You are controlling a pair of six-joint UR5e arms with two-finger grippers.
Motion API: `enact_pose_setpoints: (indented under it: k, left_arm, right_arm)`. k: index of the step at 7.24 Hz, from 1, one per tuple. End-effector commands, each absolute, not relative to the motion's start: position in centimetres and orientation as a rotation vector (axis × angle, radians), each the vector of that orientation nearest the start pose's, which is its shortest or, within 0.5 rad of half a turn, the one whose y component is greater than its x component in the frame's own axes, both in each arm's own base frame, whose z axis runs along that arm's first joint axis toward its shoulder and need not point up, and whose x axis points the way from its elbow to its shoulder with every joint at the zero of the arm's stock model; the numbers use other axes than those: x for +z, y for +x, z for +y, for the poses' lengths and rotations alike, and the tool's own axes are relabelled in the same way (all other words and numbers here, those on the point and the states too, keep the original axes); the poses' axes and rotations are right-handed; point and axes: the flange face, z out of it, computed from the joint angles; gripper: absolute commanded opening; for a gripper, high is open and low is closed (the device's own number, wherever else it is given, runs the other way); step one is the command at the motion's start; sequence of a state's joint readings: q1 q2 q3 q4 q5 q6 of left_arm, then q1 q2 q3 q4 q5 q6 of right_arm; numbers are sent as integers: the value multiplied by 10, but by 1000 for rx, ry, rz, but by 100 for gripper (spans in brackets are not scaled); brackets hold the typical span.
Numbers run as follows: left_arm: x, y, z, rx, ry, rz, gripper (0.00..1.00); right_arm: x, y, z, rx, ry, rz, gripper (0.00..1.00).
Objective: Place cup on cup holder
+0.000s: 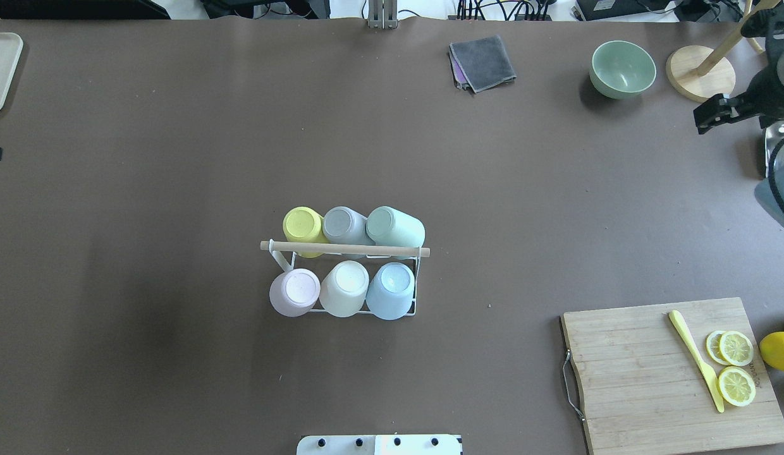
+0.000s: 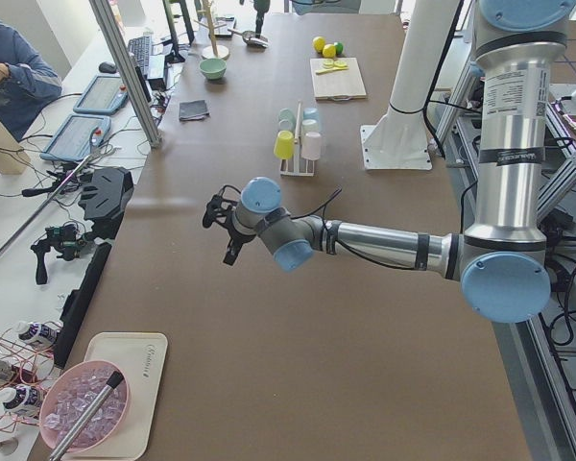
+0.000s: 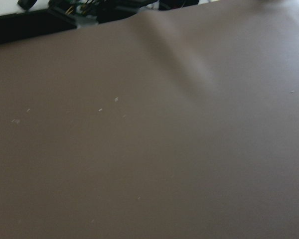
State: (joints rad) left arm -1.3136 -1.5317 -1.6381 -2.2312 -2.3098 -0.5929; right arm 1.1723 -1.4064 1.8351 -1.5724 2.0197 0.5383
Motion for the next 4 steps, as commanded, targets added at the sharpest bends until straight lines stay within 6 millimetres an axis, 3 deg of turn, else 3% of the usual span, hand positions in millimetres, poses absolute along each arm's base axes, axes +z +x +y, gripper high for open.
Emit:
enact_pose_setpoints:
  k: [1,2,3,4]
  left_arm:
    - [628,-18,-489,-90,86,842,97]
    - [645,-52,-482,-23,37,815,97]
    - [656,-75,-473,-19,-11,810,97]
    - [662,-89,-467,-18,-31,815,97]
  right_arm:
    - [505,-60,-526,-43,155,-602,100]
    - [533,-25,-510,-79,147,-600,100]
    - [557,11,-493,-103,149,-585,100]
    - [570,33,-478,-74,135,-623,100]
